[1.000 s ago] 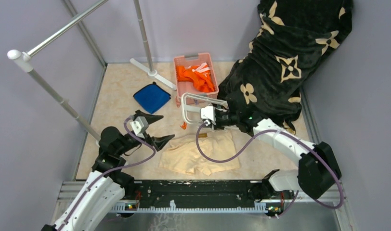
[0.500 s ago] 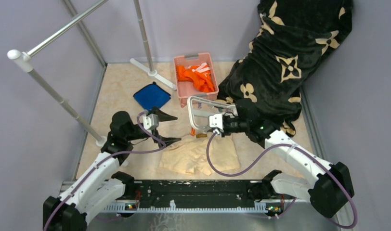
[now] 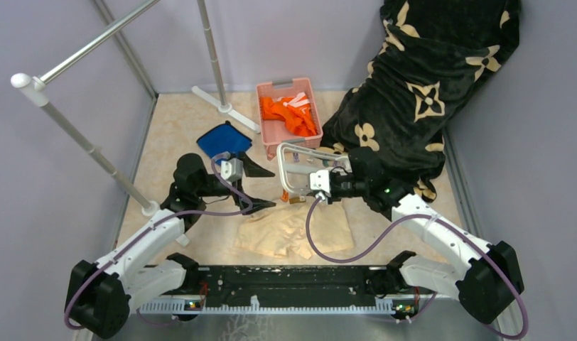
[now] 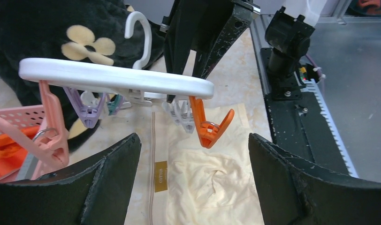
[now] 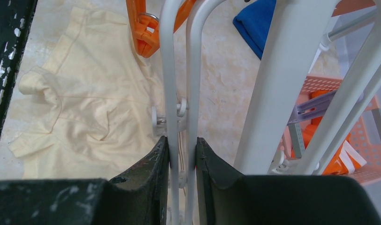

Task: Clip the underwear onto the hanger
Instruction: Open the clamp at the hanger.

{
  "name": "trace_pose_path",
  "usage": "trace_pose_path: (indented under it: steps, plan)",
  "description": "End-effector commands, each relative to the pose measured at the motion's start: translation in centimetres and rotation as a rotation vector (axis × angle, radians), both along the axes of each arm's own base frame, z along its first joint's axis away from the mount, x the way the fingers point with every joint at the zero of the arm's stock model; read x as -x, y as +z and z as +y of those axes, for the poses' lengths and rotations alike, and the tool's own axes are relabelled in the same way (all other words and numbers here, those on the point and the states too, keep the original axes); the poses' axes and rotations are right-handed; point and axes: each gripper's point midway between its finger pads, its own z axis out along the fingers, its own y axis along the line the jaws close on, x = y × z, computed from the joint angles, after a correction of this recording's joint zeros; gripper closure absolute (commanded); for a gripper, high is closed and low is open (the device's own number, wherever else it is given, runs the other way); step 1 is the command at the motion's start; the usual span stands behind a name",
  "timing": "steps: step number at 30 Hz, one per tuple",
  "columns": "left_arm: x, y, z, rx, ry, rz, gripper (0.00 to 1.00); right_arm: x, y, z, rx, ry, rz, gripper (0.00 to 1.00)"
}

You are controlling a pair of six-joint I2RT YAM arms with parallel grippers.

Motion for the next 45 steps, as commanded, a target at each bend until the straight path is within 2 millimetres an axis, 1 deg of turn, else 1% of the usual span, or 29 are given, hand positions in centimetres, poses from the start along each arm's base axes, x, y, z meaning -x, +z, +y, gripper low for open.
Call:
trace_pose_path:
  steps: [1, 4, 6, 9, 13, 18, 21, 24, 27, 31, 35, 40, 45]
  plan:
    - [1.0, 2.1, -0.6, 0.040, -0.087, 0.017, 0.10, -0.7, 4.6, 1.0, -0.109, 0.046, -0.165, 1.00]
    - [0.8, 2.3, -0.8, 0.048, -0.078, 0.081, 0.12, -0.7, 4.4, 1.0, -0.108, 0.046, -0.162, 1.00]
    - [1.0, 2.1, -0.8, 0.045, -0.095, 0.107, 0.13, -0.7, 4.4, 1.0, -0.108, 0.045, -0.161, 1.00]
    - [1.4, 1.9, -0.8, 0.042, -0.109, 0.119, 0.12, -0.8, 4.4, 1.0, -0.107, 0.043, -0.163, 1.00]
    - [1.3, 2.0, -0.8, 0.035, -0.108, 0.128, 0.12, -0.8, 4.3, 1.0, -0.106, 0.043, -0.159, 1.00]
    - [0.4, 2.3, -0.8, 0.042, -0.058, 0.121, 0.15, -0.8, 4.5, 1.1, -0.111, 0.046, -0.160, 1.00]
    - [-0.6, 2.1, -0.7, 0.040, 0.019, 0.138, 0.15, -0.7, 4.6, 1.1, -0.112, 0.046, -0.159, 1.00]
    - [-0.7, 2.0, -0.5, 0.040, 0.046, 0.107, 0.11, -0.7, 4.6, 1.1, -0.116, 0.045, -0.160, 1.00]
    - [-0.4, 2.2, -0.3, 0.054, 0.050, 0.065, 0.09, -0.7, 4.9, 1.2, -0.121, 0.048, -0.165, 1.00]
    - [0.1, 1.9, -0.2, 0.047, 0.022, 0.018, 0.10, -0.7, 5.1, 1.2, -0.123, 0.052, -0.169, 1.00]
    - [0.3, 1.3, -0.9, 0.033, -0.022, 0.044, 0.13, -0.7, 5.1, 1.2, -0.123, 0.054, -0.169, 1.00]
    - [1.0, 1.2, -1.8, 0.035, -0.061, 0.054, 0.14, -0.7, 5.1, 1.3, -0.123, 0.058, -0.172, 1.00]
    - [1.6, 1.3, -2.2, 0.048, -0.094, 0.067, 0.13, -0.7, 5.1, 1.3, -0.123, 0.061, -0.172, 1.00]
